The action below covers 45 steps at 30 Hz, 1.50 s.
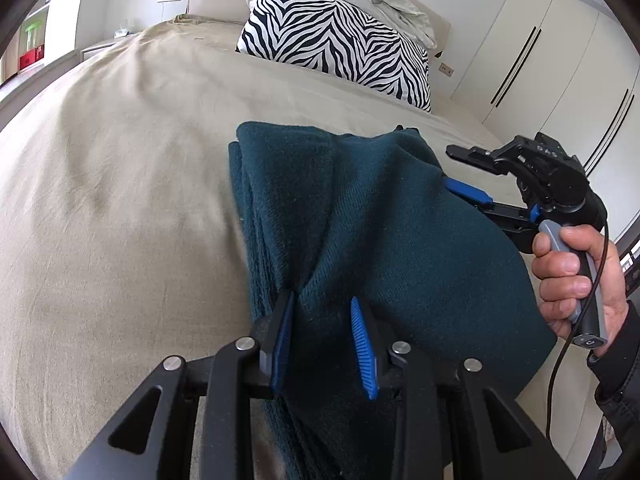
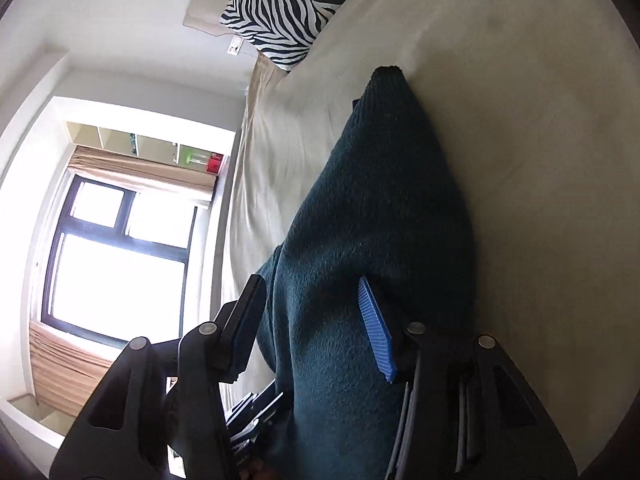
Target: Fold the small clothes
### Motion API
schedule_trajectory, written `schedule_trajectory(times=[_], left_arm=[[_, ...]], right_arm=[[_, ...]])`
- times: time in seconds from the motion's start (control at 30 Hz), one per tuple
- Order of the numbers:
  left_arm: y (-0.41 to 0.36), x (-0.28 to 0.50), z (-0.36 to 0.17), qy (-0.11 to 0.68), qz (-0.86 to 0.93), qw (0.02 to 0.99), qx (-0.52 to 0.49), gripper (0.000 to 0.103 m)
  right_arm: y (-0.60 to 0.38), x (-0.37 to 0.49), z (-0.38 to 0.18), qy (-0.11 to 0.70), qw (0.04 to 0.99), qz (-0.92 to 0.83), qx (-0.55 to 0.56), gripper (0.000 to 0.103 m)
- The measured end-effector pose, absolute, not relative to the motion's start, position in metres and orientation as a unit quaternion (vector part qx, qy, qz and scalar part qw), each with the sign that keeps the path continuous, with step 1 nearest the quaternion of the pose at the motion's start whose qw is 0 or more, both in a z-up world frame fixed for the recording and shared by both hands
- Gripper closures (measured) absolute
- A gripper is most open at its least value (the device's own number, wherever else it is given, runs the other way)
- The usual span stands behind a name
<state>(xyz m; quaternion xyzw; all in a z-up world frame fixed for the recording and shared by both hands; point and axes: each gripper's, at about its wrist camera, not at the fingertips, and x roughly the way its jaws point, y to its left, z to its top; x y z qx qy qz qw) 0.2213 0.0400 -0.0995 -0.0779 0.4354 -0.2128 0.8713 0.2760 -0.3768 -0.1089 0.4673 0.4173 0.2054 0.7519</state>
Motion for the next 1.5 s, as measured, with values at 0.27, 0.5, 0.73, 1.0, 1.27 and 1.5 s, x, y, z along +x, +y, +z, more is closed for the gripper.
schedule_trajectory(times=[0.27,0.5,0.73,1.0,1.27,1.5], left_arm=[[0.041,0.221,-0.101,0.433,-0.221,0.870,-0.087,0.071],[0.042,0.220,-0.101,0.435,-0.223,0.868,-0.090,0.071],[0.041,0.222,-0.101,0.435,-0.224,0.867,-0.091,0.071],[0.040,0.222,-0.101,0.434,-0.223,0.869,-0.089,0.071],[0.043,0.223,-0.100,0.433,-0.225,0.867,-0.100,0.071],[0.092,0.214,-0.078,0.430,-0.199,0.857,-0.201,0.047]], right_arm=[[-0.375,0.278,-0.091,0.412,0.777,0.162,0.447,0.077],[-0.318,0.329,-0.081,0.464,0.786,0.149,0.380,0.044],[-0.324,0.334,-0.095,0.445,0.803,0.122,0.378,0.045],[-0.333,0.258,-0.064,0.367,0.794,0.225,0.429,0.042],[-0.349,0.220,-0.089,0.369,0.791,0.203,0.443,0.040],[-0.368,0.179,-0.068,0.395,0.816,0.172,0.385,0.035]])
